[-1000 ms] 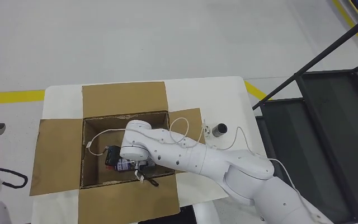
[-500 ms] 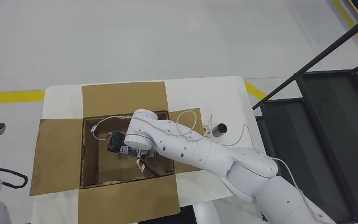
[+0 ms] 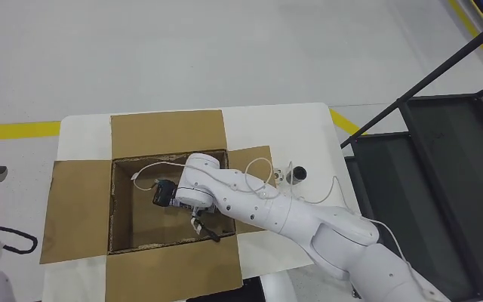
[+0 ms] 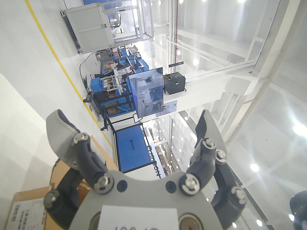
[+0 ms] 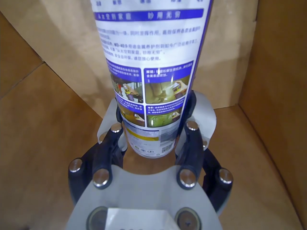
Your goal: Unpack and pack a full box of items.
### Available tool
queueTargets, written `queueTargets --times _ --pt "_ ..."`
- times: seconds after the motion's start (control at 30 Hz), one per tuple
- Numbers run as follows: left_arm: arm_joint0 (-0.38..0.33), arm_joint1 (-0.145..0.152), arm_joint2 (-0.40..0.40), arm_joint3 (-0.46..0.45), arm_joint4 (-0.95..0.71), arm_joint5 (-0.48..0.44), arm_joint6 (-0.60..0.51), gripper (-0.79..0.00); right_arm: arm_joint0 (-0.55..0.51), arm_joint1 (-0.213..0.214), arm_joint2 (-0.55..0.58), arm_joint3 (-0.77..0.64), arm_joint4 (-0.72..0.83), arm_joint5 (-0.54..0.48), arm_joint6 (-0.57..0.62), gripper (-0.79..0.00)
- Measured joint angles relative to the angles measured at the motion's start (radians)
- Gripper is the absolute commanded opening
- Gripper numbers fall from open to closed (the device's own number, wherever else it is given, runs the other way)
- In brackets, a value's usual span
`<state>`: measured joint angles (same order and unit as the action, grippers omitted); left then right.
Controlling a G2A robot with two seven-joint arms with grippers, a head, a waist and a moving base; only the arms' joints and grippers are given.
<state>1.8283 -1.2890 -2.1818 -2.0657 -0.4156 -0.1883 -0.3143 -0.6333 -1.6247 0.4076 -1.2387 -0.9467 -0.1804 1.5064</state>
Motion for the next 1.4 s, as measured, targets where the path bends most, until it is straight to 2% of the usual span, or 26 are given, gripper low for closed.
queueTargets --times 0.07,0.27,0.77,0.87,0.9,0.97,1.1,1.23,1.27,1.4 --pt "0.000 0.000 0.000 0.000 0.000 0.000 0.000 0.000 0.001 -0.005 -0.004 0.002 -0.004 0.001 -0.004 -0.148" --pt "0.000 0.000 0.000 0.000 0.000 0.000 0.000 0.000 0.011 -0.022 -0.012 0.015 -0.005 0.001 -0.013 -0.114" --pt "0.000 0.000 0.000 0.000 0.000 0.000 0.000 0.000 0.045 -0.088 -0.050 0.144 0.013 -0.016 -0.061 -0.154" --pt "0.000 0.000 0.000 0.000 0.000 0.000 0.000 0.000 0.048 -0.100 -0.054 0.166 0.017 -0.021 -0.070 -0.219" --pt "0.000 0.000 0.000 0.000 0.000 0.000 0.000 0.000 0.049 -0.103 -0.055 0.172 0.018 -0.022 -0.072 -0.271" --pt "0.000 0.000 0.000 0.000 0.000 0.000 0.000 0.000 0.051 -0.109 -0.056 0.185 0.020 -0.027 -0.078 -0.425" --pt "0.000 0.000 0.000 0.000 0.000 0.000 0.000 0.000 0.054 -0.119 -0.056 0.205 0.023 -0.034 -0.083 -0.542" --pt "0.000 0.000 0.000 0.000 0.000 0.000 0.000 0.000 0.056 -0.123 -0.048 0.217 0.024 -0.040 -0.092 -0.708" --pt "0.000 0.000 0.000 0.000 0.000 0.000 0.000 0.000 0.055 -0.123 -0.043 0.216 0.024 -0.042 -0.098 -0.776" --pt "0.000 0.000 0.000 0.000 0.000 0.000 0.000 0.000 0.046 -0.113 -0.009 0.201 0.043 -0.062 -0.136 -0.785"
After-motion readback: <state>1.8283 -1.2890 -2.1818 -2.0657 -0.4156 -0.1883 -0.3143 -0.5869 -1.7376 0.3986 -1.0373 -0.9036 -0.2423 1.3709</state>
